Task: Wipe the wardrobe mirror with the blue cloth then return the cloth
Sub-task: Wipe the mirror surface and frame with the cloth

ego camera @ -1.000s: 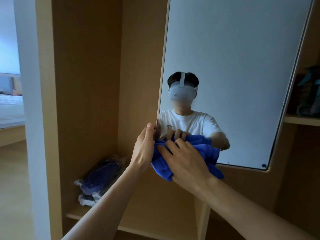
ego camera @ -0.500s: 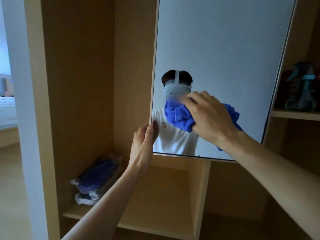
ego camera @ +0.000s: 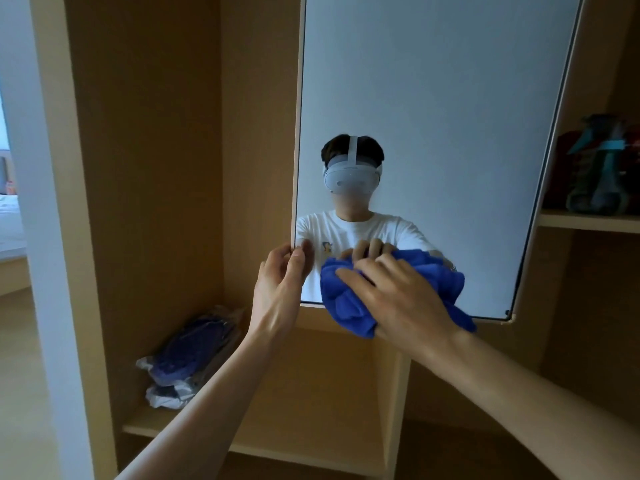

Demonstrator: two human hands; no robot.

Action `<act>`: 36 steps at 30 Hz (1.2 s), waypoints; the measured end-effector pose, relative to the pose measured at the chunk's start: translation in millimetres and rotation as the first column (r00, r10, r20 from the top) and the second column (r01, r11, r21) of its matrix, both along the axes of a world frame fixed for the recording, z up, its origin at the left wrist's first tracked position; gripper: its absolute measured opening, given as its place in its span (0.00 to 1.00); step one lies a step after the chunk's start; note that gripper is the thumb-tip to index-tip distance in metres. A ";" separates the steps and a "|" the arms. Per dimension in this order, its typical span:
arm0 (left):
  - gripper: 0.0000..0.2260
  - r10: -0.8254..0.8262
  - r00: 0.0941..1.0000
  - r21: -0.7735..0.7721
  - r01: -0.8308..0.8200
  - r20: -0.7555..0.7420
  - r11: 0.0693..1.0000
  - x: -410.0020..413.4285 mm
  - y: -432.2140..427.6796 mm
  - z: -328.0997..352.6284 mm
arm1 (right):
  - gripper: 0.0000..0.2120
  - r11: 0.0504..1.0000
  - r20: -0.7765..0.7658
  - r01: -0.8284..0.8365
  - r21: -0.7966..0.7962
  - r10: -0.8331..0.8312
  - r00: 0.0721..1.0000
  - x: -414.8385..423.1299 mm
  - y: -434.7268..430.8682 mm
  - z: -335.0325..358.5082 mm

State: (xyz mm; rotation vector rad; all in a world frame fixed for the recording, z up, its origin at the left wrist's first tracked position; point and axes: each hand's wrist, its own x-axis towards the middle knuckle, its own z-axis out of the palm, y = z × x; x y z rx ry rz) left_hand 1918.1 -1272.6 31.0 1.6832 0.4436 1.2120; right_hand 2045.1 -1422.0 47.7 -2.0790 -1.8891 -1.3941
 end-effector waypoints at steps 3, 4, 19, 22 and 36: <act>0.18 0.018 1.000 0.005 -0.017 -0.022 1.000 -0.4 -1.1 -0.6 | 0.25 0.998 -0.037 -0.013 -0.060 0.011 0.999 0.0 -3.5 -19.0; 0.18 0.021 0.999 0.001 -0.021 -0.027 1.000 -0.9 -2.0 -0.3 | 0.25 0.998 -0.044 -0.018 -0.063 0.016 0.999 0.1 -4.7 -21.4; 0.30 0.106 0.990 0.066 -0.100 -0.091 0.993 7.4 -20.4 -11.3 | 0.34 0.976 -0.053 0.023 0.218 -0.011 0.999 25.0 -44.0 79.4; 0.31 0.124 0.989 0.078 -0.118 -0.079 0.990 11.8 -22.4 -12.5 | 0.33 0.968 -0.062 0.016 0.252 -0.001 0.998 30.6 -48.0 90.1; 0.32 0.194 0.978 0.104 -0.186 -0.080 0.977 20.1 -25.8 -15.9 | 0.27 1.000 -0.105 0.010 -0.020 -0.012 0.994 36.5 -44.4 -13.9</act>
